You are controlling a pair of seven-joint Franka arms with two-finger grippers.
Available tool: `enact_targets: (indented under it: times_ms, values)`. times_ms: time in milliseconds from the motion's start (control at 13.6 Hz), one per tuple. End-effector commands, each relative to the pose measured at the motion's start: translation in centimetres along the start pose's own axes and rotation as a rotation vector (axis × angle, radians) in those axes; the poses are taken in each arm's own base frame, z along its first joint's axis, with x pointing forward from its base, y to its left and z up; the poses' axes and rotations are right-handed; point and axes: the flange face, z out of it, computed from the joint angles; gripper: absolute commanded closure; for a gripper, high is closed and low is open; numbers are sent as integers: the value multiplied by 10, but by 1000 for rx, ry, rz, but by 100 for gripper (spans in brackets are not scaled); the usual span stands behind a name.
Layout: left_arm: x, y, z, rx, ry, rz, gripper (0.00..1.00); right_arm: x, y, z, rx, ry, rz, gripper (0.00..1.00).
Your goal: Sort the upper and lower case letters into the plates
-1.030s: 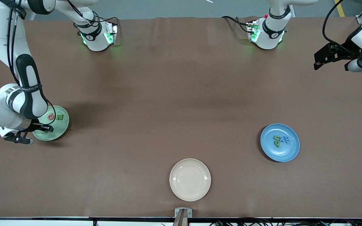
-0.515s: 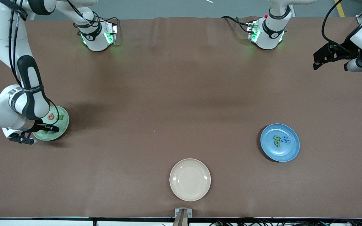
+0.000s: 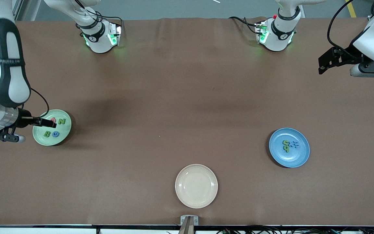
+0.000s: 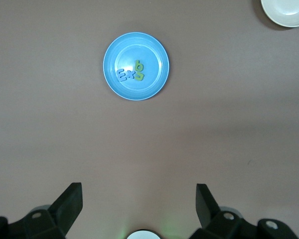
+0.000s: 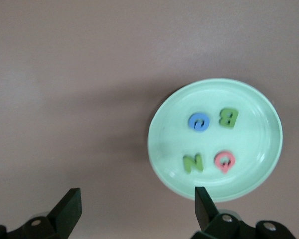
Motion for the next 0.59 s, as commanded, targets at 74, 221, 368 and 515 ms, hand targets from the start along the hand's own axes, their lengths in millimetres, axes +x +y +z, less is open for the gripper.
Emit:
enact_targets:
  times_ms: [74,221,368,515]
  values:
    - [-9,0,-3,-14,19,-3,0,-37,-49,-86,-26,0,-24,0]
    - [-10,-5,-5,-16,17,-5,0,-44,-55,-151,-29,-22,-36,0]
    - [-12,-6,-8,-15,23,-8,0,-52,-57,-201,-57,-1,-45,0]
    - [-13,-6,-11,-16,32,-8,0,-58,-55,-223,-64,0,-41,0]
